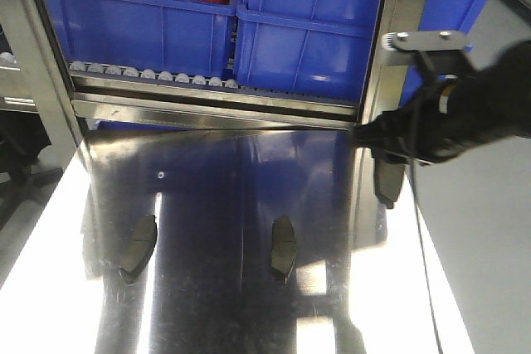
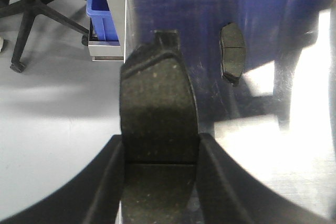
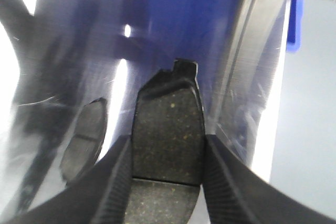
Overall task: Move and align brake pads A on conveyor
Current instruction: 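Lower the right gripper onto the farthest brake pad and grasp it, then lift the brake pad with the right gripper away from the table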
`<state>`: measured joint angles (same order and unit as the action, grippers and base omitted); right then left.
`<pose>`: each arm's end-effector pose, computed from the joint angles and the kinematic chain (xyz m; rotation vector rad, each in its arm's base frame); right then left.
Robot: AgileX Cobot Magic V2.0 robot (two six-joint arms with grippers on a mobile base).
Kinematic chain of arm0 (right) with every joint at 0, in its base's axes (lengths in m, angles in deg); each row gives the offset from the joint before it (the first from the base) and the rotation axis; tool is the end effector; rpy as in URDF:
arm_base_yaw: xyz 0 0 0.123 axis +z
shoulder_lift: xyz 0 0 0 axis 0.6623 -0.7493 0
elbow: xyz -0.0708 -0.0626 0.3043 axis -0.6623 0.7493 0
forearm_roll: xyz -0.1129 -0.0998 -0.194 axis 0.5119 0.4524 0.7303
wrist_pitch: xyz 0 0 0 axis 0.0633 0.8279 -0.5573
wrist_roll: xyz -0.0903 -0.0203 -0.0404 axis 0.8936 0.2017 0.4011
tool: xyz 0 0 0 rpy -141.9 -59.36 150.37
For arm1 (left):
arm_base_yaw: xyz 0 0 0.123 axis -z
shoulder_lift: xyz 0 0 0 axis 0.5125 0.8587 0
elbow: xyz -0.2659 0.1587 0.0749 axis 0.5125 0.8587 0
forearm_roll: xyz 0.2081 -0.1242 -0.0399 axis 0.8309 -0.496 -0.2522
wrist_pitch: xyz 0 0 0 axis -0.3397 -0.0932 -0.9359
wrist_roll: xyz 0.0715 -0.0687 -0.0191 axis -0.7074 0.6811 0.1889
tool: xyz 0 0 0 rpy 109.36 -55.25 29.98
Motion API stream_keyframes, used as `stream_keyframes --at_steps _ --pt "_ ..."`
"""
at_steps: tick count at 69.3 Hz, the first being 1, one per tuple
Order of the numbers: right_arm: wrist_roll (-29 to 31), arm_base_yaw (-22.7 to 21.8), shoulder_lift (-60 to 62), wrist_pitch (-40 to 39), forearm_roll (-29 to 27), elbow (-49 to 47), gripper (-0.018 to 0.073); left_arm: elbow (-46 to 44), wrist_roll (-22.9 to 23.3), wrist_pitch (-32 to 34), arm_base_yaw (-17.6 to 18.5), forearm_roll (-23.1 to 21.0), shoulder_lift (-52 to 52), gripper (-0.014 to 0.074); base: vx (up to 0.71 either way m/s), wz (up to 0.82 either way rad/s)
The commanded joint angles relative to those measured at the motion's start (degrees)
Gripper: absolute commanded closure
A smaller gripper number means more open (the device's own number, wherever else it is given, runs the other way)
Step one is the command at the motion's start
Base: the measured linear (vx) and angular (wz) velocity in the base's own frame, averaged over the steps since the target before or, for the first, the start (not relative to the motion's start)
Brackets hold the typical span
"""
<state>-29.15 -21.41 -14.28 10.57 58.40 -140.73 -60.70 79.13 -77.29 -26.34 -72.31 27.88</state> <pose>0.2777 0.0966 0.3581 -0.2153 2.4377 0.1718 0.0571 0.0002 0.3595 0.0000 2.3684 -0.0113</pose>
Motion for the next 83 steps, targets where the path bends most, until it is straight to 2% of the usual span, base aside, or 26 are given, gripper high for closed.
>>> stream_keyframes --at_steps 1,26,43,58,83 --pt "0.5 -0.2 9.2 -5.7 0.9 3.8 0.0568 -1.5 0.4 3.9 0.3 0.1 0.0 0.0603 0.0 0.0" --pt "0.9 -0.2 33.0 -6.2 0.1 17.2 0.0568 -1.5 0.4 3.9 0.3 0.1 0.0 0.0603 0.0 0.0" --pt "0.9 -0.2 44.8 -6.1 -0.8 23.4 0.0568 -1.5 0.4 3.9 0.3 0.1 0.0 0.0603 0.0 0.0" --pt "0.9 -0.2 49.8 -6.0 -1.0 26.0 0.0568 -1.5 0.4 3.9 0.3 0.1 0.0 0.0603 0.0 0.0" --pt "0.9 -0.2 50.2 -5.7 -1.0 26.3 0.0568 -1.5 0.4 3.9 0.3 0.1 0.0 0.0603 0.0 0.0"
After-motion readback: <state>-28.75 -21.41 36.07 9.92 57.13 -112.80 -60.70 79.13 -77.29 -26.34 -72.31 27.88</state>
